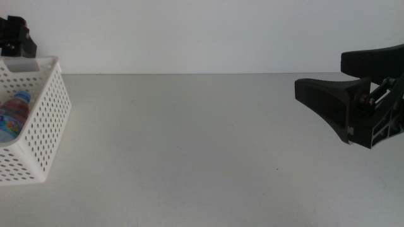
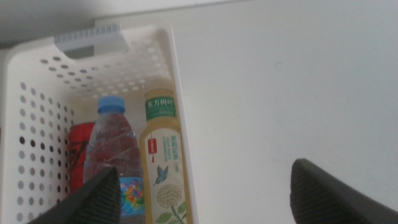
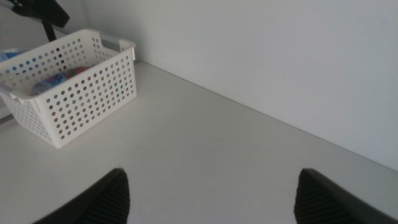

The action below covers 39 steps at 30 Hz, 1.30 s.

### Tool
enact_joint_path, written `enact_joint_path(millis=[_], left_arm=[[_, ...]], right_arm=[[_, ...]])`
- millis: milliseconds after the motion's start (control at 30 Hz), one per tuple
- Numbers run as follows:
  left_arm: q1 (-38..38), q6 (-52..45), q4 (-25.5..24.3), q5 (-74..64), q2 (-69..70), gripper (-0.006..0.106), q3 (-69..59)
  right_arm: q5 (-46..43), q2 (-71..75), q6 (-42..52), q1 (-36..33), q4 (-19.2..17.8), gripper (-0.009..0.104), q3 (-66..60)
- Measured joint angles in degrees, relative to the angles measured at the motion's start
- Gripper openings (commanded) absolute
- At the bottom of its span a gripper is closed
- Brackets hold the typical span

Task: Use arms to grab the bottles and put them into the dustbin to the left of the table.

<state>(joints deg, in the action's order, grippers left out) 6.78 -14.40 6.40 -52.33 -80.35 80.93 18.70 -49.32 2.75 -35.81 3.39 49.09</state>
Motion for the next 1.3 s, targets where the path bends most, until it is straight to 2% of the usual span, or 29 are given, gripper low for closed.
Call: enact_joint_path(millis=[300, 467, 967, 1133, 1300], left_arm=[[-3.6, -0.3, 0.0, 12.6, 20.0, 0.092, -14.4], [-4.4, -0.2, 0.0, 14.4, 27.6, 0.092, -19.1], [-4.5, 0.4, 0.6, 14.0, 33.2, 0.092, -20.8], [-4.5, 0.4, 0.6, 14.0, 33.2, 0.092, -20.8], [-4.5, 0.4, 0.9, 15.6, 34.5, 0.092, -22.8]], right_arm=[[0.0, 0.0, 0.0, 0.0, 0.0, 0.068, 0.0], [0.0, 0.0, 0.0, 0.0, 0.0, 0.068, 0.0], [0.0, 0.0, 0.1, 0.0, 0.0, 0.068, 0.0], [0.0, 1.8, 0.1, 6.3, 2.6, 0.068, 0.0], [0.0, 6.9, 0.1, 19.7, 2.9, 0.068, 0.0]])
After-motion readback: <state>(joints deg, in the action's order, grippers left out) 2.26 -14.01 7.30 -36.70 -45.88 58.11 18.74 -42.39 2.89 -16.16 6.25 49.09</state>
